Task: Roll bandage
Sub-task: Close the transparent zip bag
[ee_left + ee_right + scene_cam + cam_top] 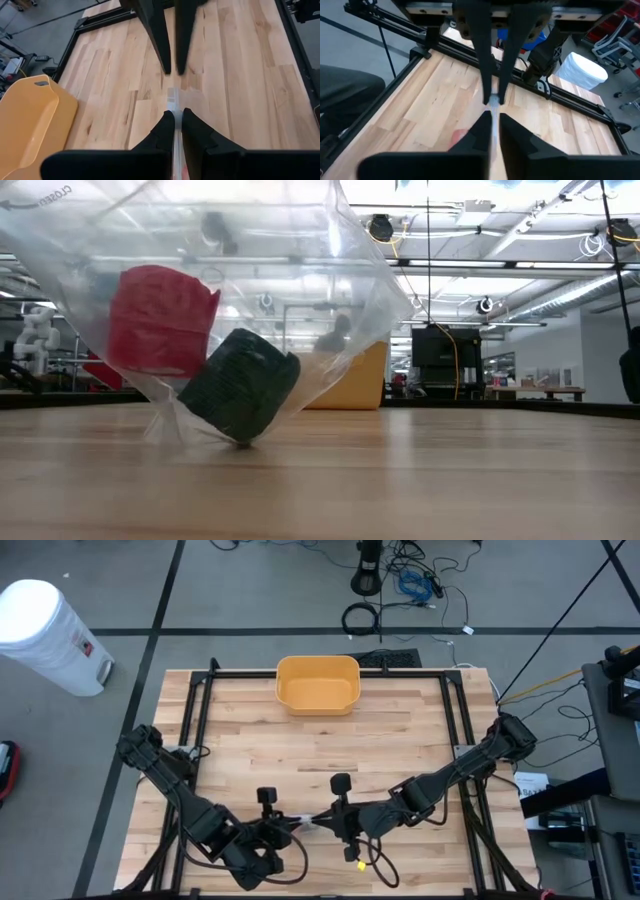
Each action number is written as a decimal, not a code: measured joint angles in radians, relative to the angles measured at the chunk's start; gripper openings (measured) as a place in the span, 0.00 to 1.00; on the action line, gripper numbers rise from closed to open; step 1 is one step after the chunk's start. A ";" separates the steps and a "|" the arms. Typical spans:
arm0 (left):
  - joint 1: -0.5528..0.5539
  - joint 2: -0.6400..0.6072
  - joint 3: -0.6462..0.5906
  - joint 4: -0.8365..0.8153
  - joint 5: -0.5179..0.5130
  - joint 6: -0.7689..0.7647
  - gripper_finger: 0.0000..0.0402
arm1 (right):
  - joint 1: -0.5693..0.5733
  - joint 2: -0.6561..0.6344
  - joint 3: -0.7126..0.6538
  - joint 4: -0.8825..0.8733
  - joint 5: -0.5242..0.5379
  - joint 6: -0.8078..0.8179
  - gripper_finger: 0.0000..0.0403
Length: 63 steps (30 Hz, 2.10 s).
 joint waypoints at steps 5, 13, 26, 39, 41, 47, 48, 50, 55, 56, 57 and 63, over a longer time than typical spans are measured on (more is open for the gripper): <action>0.001 0.000 0.000 0.006 -0.001 0.003 0.06 | -0.007 0.029 0.000 0.030 -0.002 0.008 0.20; 0.001 0.000 0.000 0.006 -0.004 0.004 0.06 | -0.024 0.032 0.000 0.075 -0.046 0.002 0.30; 0.002 0.000 0.000 0.007 -0.004 0.007 0.06 | -0.038 0.044 0.000 0.096 -0.087 -0.001 0.02; -0.002 0.000 0.000 0.001 -0.003 0.003 0.06 | -0.033 0.052 0.000 0.104 -0.068 -0.041 0.00; -0.005 0.000 0.000 0.002 -0.010 0.002 0.06 | -0.026 0.046 0.000 0.101 -0.050 -0.046 0.00; -0.007 0.000 0.001 0.004 -0.013 0.001 0.06 | -0.008 0.034 0.000 0.094 -0.020 -0.052 0.00; -0.007 0.000 0.001 0.002 -0.013 0.001 0.06 | -0.007 0.033 0.000 0.094 -0.018 -0.054 0.00; -0.007 0.000 0.001 0.001 -0.008 0.001 0.06 | -0.007 0.033 0.000 0.092 -0.018 -0.055 0.00; -0.014 0.000 0.001 -0.025 -0.005 -0.002 0.06 | -0.006 0.029 0.000 0.087 -0.018 -0.055 0.00; -0.016 0.000 0.001 -0.038 -0.002 -0.009 0.06 | -0.005 0.025 0.000 0.083 -0.019 -0.054 0.00; -0.019 0.000 0.001 -0.043 0.000 -0.021 0.06 | -0.003 0.019 0.000 0.080 -0.019 -0.053 0.00; -0.024 0.000 0.001 -0.073 0.001 -0.052 0.06 | 0.012 0.003 0.000 0.065 0.002 -0.038 0.00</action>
